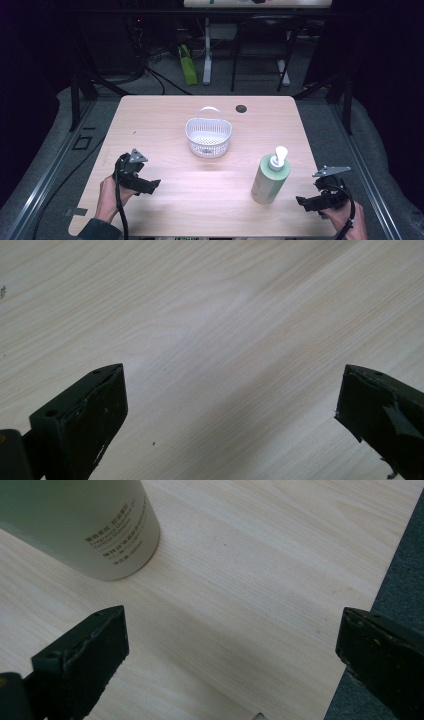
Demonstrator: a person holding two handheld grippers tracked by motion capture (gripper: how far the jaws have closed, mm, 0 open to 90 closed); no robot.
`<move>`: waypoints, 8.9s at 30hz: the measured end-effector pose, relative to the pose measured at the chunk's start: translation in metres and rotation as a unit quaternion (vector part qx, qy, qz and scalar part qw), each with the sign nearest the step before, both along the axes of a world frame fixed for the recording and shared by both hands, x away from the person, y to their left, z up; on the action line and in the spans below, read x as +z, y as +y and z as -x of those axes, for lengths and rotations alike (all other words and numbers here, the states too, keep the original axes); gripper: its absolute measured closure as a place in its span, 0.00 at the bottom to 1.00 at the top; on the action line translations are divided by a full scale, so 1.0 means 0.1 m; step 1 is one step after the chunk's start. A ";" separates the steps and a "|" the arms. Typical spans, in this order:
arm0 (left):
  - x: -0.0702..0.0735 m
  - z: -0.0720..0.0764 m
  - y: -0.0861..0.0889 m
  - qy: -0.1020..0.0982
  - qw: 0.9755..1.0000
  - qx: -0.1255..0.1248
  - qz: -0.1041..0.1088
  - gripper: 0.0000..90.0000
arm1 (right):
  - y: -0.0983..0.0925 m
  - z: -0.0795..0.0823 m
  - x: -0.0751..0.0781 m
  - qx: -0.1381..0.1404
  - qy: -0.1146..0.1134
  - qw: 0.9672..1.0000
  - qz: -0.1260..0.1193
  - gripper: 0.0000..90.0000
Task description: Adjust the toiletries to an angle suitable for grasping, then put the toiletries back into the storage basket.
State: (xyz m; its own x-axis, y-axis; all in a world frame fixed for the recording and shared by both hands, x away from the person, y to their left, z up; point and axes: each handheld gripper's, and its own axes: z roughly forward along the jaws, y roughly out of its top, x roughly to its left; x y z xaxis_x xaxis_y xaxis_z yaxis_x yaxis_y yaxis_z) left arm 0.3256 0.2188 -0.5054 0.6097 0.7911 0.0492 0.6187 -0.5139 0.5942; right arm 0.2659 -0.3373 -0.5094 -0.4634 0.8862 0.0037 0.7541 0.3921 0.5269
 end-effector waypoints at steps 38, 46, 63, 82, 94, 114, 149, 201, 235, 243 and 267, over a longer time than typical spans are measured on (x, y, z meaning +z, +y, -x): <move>0.00 0.01 -0.05 -0.001 1.000 -0.021 -0.001 0.00 | 0.35 0.01 0.32 0.131 -0.059 0.980 -0.138 0.00; -0.01 0.02 -0.09 0.002 1.000 -0.029 -0.005 0.00 | 0.54 -0.09 0.42 0.154 -0.085 0.971 -0.161 0.00; -0.02 0.01 -0.09 0.000 1.000 -0.029 -0.010 0.00 | 0.66 -0.14 0.45 0.147 -0.129 0.970 -0.146 0.14; -0.03 0.02 -0.08 0.000 1.000 -0.028 -0.011 0.00 | 0.84 -0.06 0.44 0.041 -0.169 0.979 -0.107 0.21; -0.02 0.02 -0.07 0.002 0.999 -0.030 -0.011 0.00 | 0.67 -0.08 0.45 0.048 -0.150 0.978 -0.137 0.03; -0.04 0.03 -0.09 0.002 1.000 -0.028 -0.010 0.00 | 0.62 -0.12 0.55 0.065 -0.167 0.972 -0.151 0.00; -0.04 0.04 -0.12 0.004 0.999 -0.040 -0.011 0.00 | 0.72 -0.23 0.79 0.079 -0.240 0.948 -0.194 0.15; -0.04 0.05 -0.12 0.003 0.999 -0.039 -0.018 0.00 | 0.77 -0.16 0.87 0.069 -0.315 0.920 -0.225 0.75; -0.07 0.05 -0.14 0.011 0.999 -0.042 -0.017 0.00 | 0.79 -0.21 1.03 0.065 -0.318 0.921 -0.214 0.76; -0.06 0.04 -0.12 0.011 0.999 -0.040 -0.015 0.00 | 0.82 -0.26 1.11 0.071 -0.323 0.920 -0.211 0.76; -0.05 0.05 -0.12 0.009 0.999 -0.042 -0.014 0.00 | 0.92 -0.38 1.37 0.079 -0.332 0.916 -0.212 0.76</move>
State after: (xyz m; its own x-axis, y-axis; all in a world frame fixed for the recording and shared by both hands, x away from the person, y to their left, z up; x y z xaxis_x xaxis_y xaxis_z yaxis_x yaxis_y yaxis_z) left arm 0.3205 0.2069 -0.5106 0.6755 0.7351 0.0580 0.5831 -0.5807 0.5681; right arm 0.3043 -0.2448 -0.3722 -0.6098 0.7926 0.0025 0.1632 0.1226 0.9789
